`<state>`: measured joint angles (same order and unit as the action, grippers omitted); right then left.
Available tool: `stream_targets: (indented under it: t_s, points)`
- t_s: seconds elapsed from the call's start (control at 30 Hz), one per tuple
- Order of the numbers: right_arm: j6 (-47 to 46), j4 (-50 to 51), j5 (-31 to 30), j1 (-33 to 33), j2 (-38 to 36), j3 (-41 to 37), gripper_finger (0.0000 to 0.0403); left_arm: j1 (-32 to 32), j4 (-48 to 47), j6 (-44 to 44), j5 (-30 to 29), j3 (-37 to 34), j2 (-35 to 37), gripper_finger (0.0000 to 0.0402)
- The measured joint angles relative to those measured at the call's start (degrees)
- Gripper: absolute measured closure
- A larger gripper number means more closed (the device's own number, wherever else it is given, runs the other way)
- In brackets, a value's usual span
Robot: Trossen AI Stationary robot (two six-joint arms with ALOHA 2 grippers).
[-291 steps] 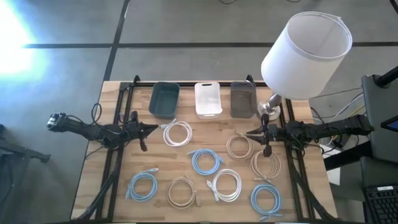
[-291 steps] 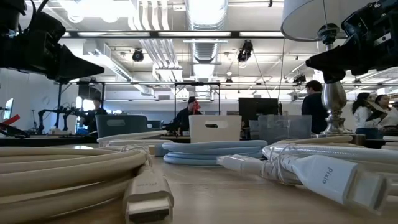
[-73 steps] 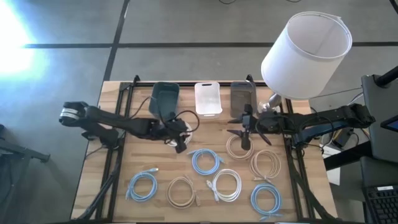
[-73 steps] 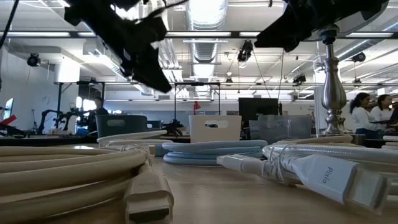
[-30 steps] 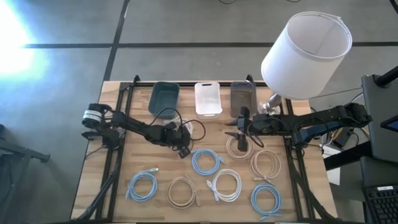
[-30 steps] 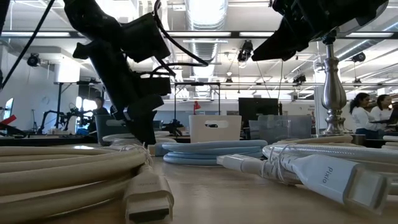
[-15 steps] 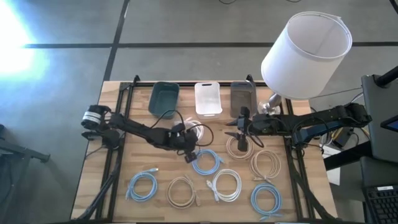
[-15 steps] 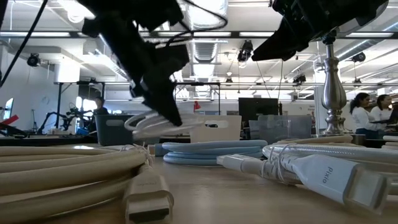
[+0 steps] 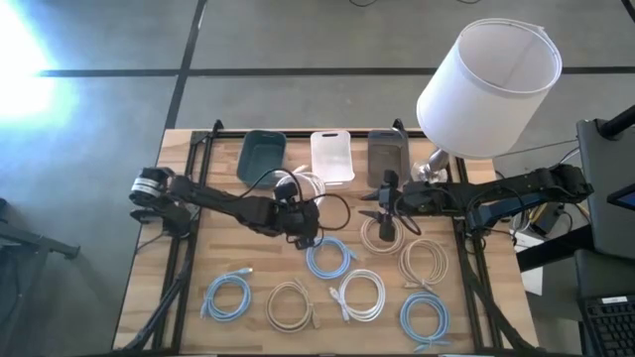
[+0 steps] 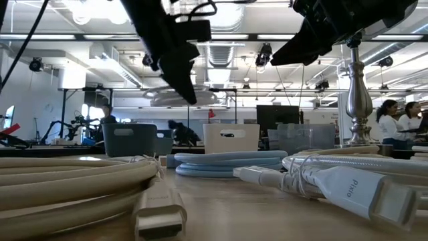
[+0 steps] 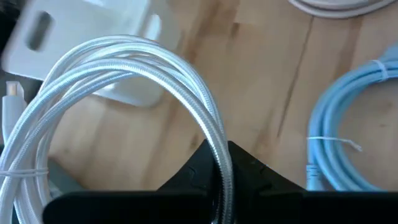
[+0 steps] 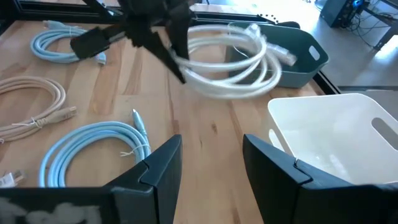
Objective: Sort HDMI cables
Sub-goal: Put the top white HDMI cable into the blue bin
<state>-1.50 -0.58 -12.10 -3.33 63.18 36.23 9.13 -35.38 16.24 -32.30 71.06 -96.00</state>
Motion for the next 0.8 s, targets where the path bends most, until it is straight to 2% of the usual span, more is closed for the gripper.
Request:
stream_targets:
  t_s: [0.27, 0.4, 0.67, 0.8]
  points:
    - [0.00, 0.41, 0.00, 0.02, 0.00, 0.00, 0.0236, -0.02, -3.08, -5.93, -1.75, 1.68, 4.63, 0.0374]
    - [-0.02, 0.39, 0.00, 0.02, 0.00, -0.02, 0.0236, -0.02, -4.21, -6.00, -5.26, 0.25, 9.67, 0.0374]
    - [-0.02, 0.37, 0.00, 0.00, 0.00, -0.02, 0.0236, -1.52, -3.80, -1.23, -15.06, -6.97, 20.19, 0.0373]
    - [-0.02, 0.35, 0.01, -0.02, 0.01, -0.02, 0.0236, -3.36, -2.96, 3.18, -16.41, -12.95, 23.71, 0.0374]
